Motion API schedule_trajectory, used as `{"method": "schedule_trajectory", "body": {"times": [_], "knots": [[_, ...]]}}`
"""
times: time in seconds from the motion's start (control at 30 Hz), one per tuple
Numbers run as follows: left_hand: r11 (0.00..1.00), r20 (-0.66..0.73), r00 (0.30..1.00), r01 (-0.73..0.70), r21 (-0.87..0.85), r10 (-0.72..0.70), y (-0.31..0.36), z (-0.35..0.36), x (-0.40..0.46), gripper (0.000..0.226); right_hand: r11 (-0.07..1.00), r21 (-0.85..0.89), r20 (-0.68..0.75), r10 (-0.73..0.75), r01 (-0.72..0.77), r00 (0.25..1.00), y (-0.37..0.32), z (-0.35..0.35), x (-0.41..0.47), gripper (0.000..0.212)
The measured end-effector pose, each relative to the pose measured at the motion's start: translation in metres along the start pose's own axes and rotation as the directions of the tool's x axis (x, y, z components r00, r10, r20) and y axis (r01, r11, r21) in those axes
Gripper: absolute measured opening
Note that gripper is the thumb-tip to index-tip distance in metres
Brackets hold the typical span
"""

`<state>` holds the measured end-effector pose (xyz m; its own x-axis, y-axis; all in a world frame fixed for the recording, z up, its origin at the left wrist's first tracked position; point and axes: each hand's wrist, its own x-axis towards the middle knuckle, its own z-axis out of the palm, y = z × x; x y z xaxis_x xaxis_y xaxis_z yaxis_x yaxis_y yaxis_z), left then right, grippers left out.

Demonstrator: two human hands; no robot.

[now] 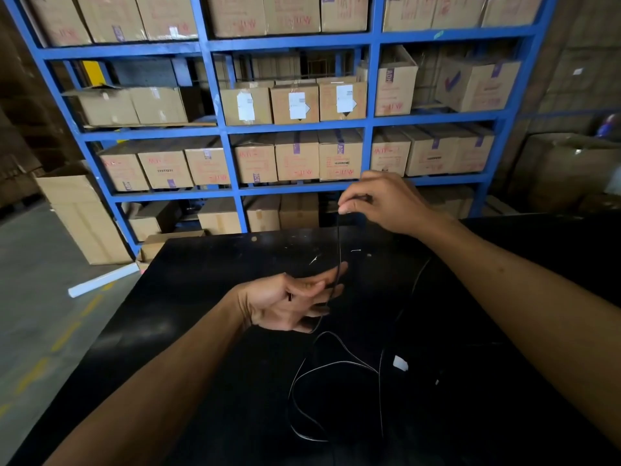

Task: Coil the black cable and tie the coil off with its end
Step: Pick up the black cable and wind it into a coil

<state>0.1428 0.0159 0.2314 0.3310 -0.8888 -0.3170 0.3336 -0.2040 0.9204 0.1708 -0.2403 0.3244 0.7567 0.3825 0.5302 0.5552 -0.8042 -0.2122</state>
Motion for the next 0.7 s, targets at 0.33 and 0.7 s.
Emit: {"method": "schedule_trajectory", "body": {"times": [0.33, 0.7], "knots": [[0.825, 0.049, 0.832, -0.538, -0.173, 0.552, 0.075, -0.002, -0.031, 0.07, 0.808, 0.499, 0.129, 0.288, -0.313, 0.949, -0.029, 0.095, -0.062, 0.023], [0.849, -0.472, 0.785, -0.512, -0.128, 0.402, 0.058, -0.066, -0.053, 0.053, 0.867, 0.441, 0.161, 0.179, -0.233, 0.971, -0.057, 0.05, -0.081, 0.011]]}}
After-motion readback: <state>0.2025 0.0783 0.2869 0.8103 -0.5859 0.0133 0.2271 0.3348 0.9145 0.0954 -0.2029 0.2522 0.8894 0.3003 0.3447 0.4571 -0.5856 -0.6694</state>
